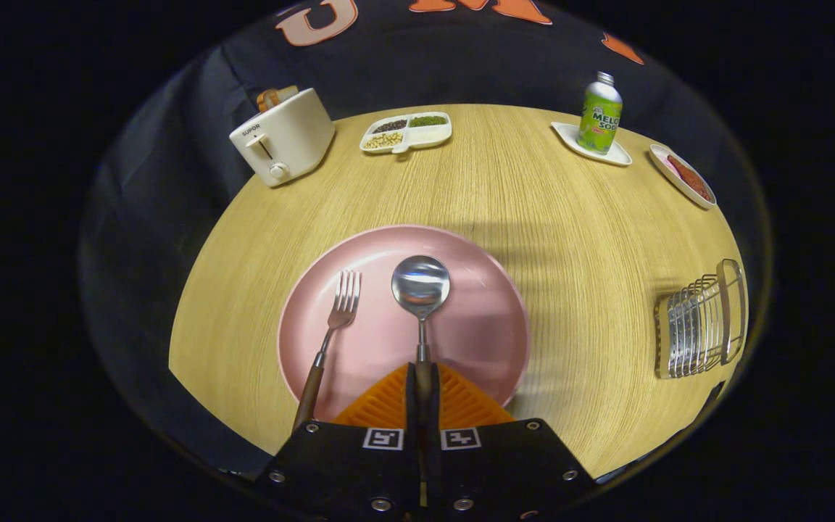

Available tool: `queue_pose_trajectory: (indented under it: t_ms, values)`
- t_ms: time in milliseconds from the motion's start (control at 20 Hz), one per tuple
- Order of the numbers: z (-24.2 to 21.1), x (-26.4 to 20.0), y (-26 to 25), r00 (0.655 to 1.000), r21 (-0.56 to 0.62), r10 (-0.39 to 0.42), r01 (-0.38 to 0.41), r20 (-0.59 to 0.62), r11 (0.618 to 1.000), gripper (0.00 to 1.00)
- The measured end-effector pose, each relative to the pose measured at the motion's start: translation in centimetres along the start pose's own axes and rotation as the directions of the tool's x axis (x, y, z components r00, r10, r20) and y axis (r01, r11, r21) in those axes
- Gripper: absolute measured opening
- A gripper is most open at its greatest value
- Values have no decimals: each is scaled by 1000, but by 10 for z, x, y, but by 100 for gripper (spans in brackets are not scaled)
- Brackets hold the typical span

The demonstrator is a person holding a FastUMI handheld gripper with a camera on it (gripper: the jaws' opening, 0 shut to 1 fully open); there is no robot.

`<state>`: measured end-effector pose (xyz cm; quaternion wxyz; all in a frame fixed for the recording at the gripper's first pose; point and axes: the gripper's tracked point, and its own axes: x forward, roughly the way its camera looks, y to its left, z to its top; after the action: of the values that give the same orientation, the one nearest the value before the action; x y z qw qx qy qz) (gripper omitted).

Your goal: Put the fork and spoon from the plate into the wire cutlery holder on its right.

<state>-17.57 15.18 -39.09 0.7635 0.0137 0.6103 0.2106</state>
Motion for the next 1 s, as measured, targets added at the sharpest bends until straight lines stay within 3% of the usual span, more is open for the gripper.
queue_pose_trajectory:
  t_ms: [300, 600, 800, 1000]
  values:
    - [51, -45, -11, 986, -2, -4, 5, 167, 1000, 4]
    - [111, -115, -57, 926, 41, -87, 78, 366, 996, 4]
    - [133, -156, -93, 886, 59, -153, 142, 437, 988, 4]
    - [127, -180, -135, 869, 69, -221, 213, 442, 975, 4]
